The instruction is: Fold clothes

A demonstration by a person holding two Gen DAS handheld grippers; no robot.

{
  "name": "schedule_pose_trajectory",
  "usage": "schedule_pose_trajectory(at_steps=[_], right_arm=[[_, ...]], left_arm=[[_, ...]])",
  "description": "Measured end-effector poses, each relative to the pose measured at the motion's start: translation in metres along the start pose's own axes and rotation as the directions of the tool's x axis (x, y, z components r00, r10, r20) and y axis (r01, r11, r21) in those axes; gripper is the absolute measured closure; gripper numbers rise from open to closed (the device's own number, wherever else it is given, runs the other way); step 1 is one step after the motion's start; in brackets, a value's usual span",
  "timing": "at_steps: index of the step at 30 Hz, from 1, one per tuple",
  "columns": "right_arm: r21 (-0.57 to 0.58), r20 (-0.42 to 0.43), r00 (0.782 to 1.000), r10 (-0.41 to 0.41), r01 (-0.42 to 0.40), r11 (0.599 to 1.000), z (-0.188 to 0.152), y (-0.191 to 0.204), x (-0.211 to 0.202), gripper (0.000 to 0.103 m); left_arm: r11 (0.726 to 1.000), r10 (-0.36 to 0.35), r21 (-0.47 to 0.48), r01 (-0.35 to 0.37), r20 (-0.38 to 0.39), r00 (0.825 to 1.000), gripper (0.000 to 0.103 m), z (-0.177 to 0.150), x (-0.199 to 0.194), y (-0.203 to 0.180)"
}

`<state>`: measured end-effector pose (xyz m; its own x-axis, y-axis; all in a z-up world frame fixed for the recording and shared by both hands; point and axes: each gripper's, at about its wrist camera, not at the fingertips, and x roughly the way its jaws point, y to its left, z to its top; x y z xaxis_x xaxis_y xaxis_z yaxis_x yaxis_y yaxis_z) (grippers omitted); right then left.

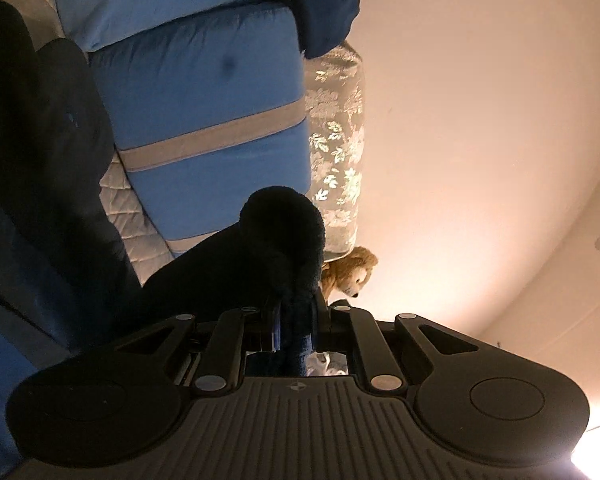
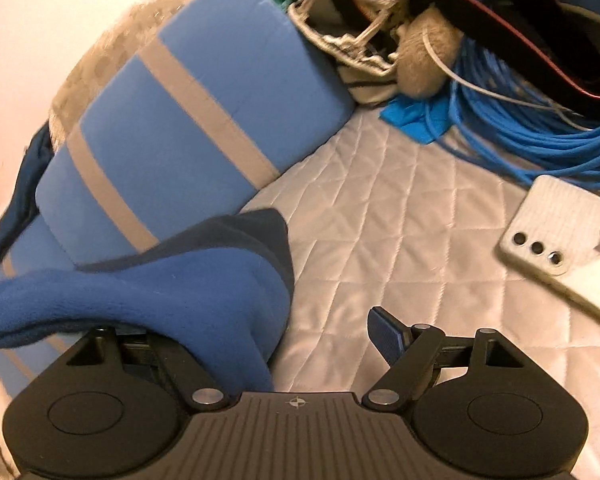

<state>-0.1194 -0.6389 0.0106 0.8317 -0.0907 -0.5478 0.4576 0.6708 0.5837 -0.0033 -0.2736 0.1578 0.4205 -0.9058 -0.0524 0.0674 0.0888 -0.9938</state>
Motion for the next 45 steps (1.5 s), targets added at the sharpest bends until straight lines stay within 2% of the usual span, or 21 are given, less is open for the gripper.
schedule_pose_trajectory(at_steps=[7,10,13,17,19,23,26,29,31,34,37,40,43,45], right_arm=[[-0.098,-0.056,0.998,-0.009,0.003,0.995,-0.022,0.028,0.025,0.022],[-0.183,-0.084,0.996,-0.026,0.011,0.983,-0.029,0.042,0.035,0.022],[-0.304,-0.098,0.992,-0.079,0.046,0.952,-0.038,0.056,0.043,0.022],[-0.484,-0.054,0.985,-0.164,0.118,0.867,-0.052,0.065,0.042,0.033],[-0.54,-0.019,0.983,-0.181,0.142,0.83,-0.057,0.064,0.037,0.034],[-0.63,0.034,0.985,-0.172,0.154,0.761,-0.063,0.063,0.026,0.035],[-0.712,0.075,0.984,-0.162,0.167,0.682,-0.069,0.068,0.021,0.036],[-0.759,0.095,0.986,-0.138,0.161,0.631,-0.072,0.068,0.016,0.036],[-0.799,0.106,0.986,-0.13,0.162,0.579,-0.077,0.07,0.015,0.036],[-0.847,0.121,0.985,-0.121,0.166,0.505,-0.083,0.072,0.014,0.036],[-0.881,0.138,0.984,-0.108,0.172,0.441,-0.086,0.075,0.012,0.036],[-0.89,0.137,0.985,-0.102,0.168,0.424,-0.085,0.074,0.011,0.036],[-0.845,0.086,0.991,-0.104,0.127,0.519,-0.072,0.066,0.014,0.038],[-0.782,0.039,0.995,-0.094,0.089,0.617,-0.06,0.058,0.016,0.041]], left_arm=[[0.999,-0.02,-0.027,0.02,0.031,0.999,0.09,0.009,-0.005,-0.005],[0.999,-0.024,-0.041,0.026,0.044,0.999,0.09,0.014,-0.01,-0.006],[0.998,-0.035,-0.05,0.039,0.063,0.997,0.09,0.021,-0.016,-0.007],[0.998,-0.051,-0.035,0.054,0.091,0.994,0.09,0.034,-0.029,-0.011],[0.998,-0.049,-0.024,0.052,0.115,0.992,0.09,0.044,-0.039,-0.013],[1.0,-0.013,-0.016,0.016,0.167,0.986,0.09,0.063,-0.061,-0.009],[1.0,0.022,-0.02,-0.019,0.202,0.979,0.091,0.079,-0.081,-0.001],[0.997,0.076,-0.032,-0.071,0.229,0.97,0.091,0.091,-0.101,0.012],[0.994,0.112,-0.041,-0.105,0.246,0.963,0.091,0.1,-0.113,0.02],[0.989,0.148,-0.057,-0.138,0.249,0.957,0.091,0.11,-0.126,0.037],[0.983,0.181,-0.032,-0.179,0.231,0.956,0.091,0.115,-0.133,0.048],[0.973,0.221,0.02,-0.228,0.178,0.959,0.091,0.119,-0.139,0.058],[0.946,0.29,0.115,-0.302,0.105,0.951,0.091,0.117,-0.145,0.069],[0.915,0.352,0.187,-0.357,0.059,0.934,0.091,0.114,-0.151,0.08]])
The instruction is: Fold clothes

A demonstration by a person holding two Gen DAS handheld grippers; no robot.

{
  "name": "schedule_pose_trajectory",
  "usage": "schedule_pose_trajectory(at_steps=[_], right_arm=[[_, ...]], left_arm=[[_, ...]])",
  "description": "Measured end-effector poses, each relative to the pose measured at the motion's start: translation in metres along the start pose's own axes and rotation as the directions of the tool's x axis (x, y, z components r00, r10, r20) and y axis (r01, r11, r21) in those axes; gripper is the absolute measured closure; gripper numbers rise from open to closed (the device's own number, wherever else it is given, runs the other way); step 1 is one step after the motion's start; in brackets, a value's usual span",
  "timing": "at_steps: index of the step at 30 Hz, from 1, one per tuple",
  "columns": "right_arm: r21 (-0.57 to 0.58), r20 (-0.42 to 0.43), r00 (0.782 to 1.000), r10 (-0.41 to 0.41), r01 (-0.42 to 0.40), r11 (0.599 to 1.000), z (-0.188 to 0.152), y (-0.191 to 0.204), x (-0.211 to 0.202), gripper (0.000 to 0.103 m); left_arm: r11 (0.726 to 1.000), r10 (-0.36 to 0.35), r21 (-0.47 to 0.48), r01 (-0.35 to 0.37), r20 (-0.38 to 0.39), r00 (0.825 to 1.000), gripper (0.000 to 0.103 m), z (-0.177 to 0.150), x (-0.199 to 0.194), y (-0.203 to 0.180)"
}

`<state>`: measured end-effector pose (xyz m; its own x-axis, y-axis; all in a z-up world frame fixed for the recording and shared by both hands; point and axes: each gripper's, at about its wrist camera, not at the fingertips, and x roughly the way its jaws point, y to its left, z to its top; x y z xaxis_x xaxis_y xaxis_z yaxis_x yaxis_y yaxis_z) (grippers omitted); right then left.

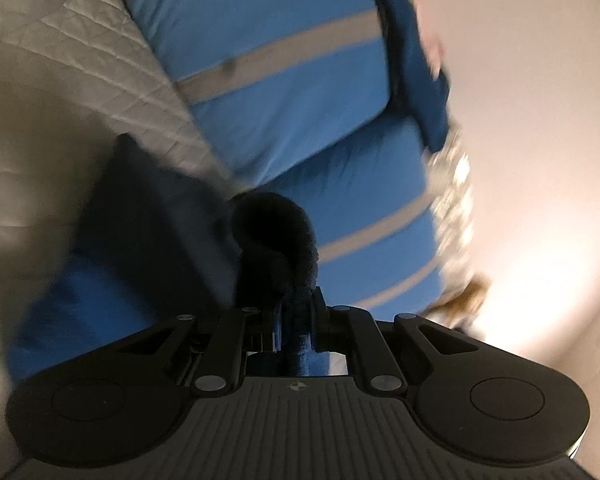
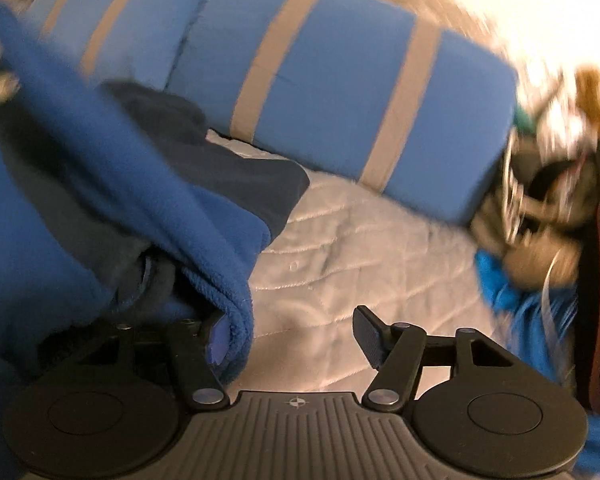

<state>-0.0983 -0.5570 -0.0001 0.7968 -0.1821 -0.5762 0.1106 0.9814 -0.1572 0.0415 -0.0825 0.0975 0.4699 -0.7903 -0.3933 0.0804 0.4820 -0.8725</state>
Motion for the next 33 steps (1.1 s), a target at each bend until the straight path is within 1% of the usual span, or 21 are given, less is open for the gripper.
schedule_pose_trajectory(at_steps=[1,3,4,6,7,8,9,10,12,14,17,19,22,23,24,25,26,27,28,30,33], right_arm=[[0.08,-0.013,0.999,0.033,-0.032,0.996,-0.001,-0.008,0.002,0.044],[0.243,-0.03,0.994,0.105,-0.094,0.965,-0.002,-0.025,0.007,0.052],[0.305,-0.033,0.991,0.134,-0.117,0.945,-0.004,-0.03,0.009,0.053],[0.42,-0.032,0.981,0.189,-0.159,0.894,-0.009,-0.04,0.012,0.065],[0.474,-0.025,0.976,0.215,-0.178,0.863,-0.012,-0.045,0.014,0.067],[0.515,-0.017,0.972,0.235,-0.193,0.835,-0.014,-0.047,0.014,0.073],[0.547,-0.004,0.965,0.261,-0.216,0.809,-0.015,-0.049,0.014,0.086],[0.576,0.014,0.956,0.292,-0.246,0.779,-0.017,-0.051,0.014,0.092],[0.606,0.029,0.953,0.302,-0.257,0.753,-0.018,-0.05,0.013,0.094],[0.653,0.044,0.944,0.326,-0.274,0.706,-0.022,-0.054,0.015,0.094],[0.714,0.056,0.932,0.358,-0.288,0.638,-0.029,-0.063,0.021,0.094],[0.737,0.044,0.927,0.374,-0.283,0.614,-0.032,-0.064,0.025,0.092],[0.616,-0.013,0.95,0.313,-0.239,0.751,-0.019,-0.051,0.016,0.082],[0.546,-0.039,0.962,0.272,-0.207,0.812,-0.013,-0.042,0.009,0.073],[0.469,-0.062,0.972,0.225,-0.17,0.866,-0.007,-0.033,0.002,0.058],[0.406,-0.073,0.977,0.2,-0.154,0.901,-0.002,-0.027,-0.004,0.049],[0.343,-0.082,0.981,0.178,-0.14,0.929,0.002,-0.02,-0.01,0.033],[0.306,-0.073,0.981,0.182,-0.151,0.94,0.004,-0.016,-0.016,0.027],[0.273,-0.063,0.98,0.189,-0.165,0.948,0.007,-0.013,-0.022,0.025],[0.253,-0.027,0.978,0.207,-0.193,0.948,0.014,-0.008,-0.03,0.016],[0.252,0.029,0.977,0.21,-0.211,0.945,0.029,-0.002,-0.034,0.011]], left_arm=[[0.999,0.03,0.033,-0.029,-0.021,0.999,0.091,-0.004,-0.002,0.006],[0.992,0.08,0.106,-0.073,-0.06,0.995,0.091,-0.013,-0.003,0.019],[0.987,0.101,0.137,-0.09,-0.077,0.992,0.091,-0.018,-0.002,0.024],[0.974,0.141,0.191,-0.12,-0.103,0.985,0.091,-0.029,-0.002,0.034],[0.967,0.162,0.218,-0.134,-0.115,0.98,0.09,-0.035,-0.001,0.039],[0.962,0.174,0.231,-0.142,-0.124,0.977,0.091,-0.039,-0.003,0.044],[0.959,0.186,0.237,-0.152,-0.131,0.974,0.09,-0.043,-0.003,0.048],[0.959,0.192,0.235,-0.157,-0.135,0.972,0.09,-0.046,-0.004,0.054],[0.962,0.194,0.223,-0.16,-0.141,0.971,0.09,-0.051,-0.006,0.063],[0.966,0.188,0.205,-0.156,-0.146,0.971,0.09,-0.055,-0.009,0.072],[0.956,0.216,0.228,-0.183,-0.133,0.967,0.09,-0.063,-0.008,0.076],[0.944,0.247,0.251,-0.213,-0.115,0.962,0.09,-0.069,-0.007,0.076],[0.928,0.271,0.288,-0.238,-0.081,0.959,0.088,-0.073,-0.006,0.076],[0.921,0.28,0.302,-0.246,-0.072,0.957,0.087,-0.075,-0.005,0.074],[0.912,0.287,0.321,-0.253,-0.062,0.956,0.087,-0.076,-0.004,0.073],[0.907,0.293,0.332,-0.259,-0.055,0.955,0.086,-0.077,-0.003,0.071],[0.902,0.298,0.342,-0.265,-0.047,0.953,0.086,-0.078,-0.002,0.07],[0.896,0.303,0.352,-0.27,-0.04,0.952,0.085,-0.079,-0.001,0.069],[0.894,0.305,0.357,-0.273,-0.035,0.952,0.085,-0.08,-0.001,0.069],[0.887,0.312,0.366,-0.281,-0.027,0.95,0.082,-0.082,0.001,0.069],[0.873,0.328,0.385,-0.299,-0.009,0.945,0.076,-0.083,0.002,0.069]])
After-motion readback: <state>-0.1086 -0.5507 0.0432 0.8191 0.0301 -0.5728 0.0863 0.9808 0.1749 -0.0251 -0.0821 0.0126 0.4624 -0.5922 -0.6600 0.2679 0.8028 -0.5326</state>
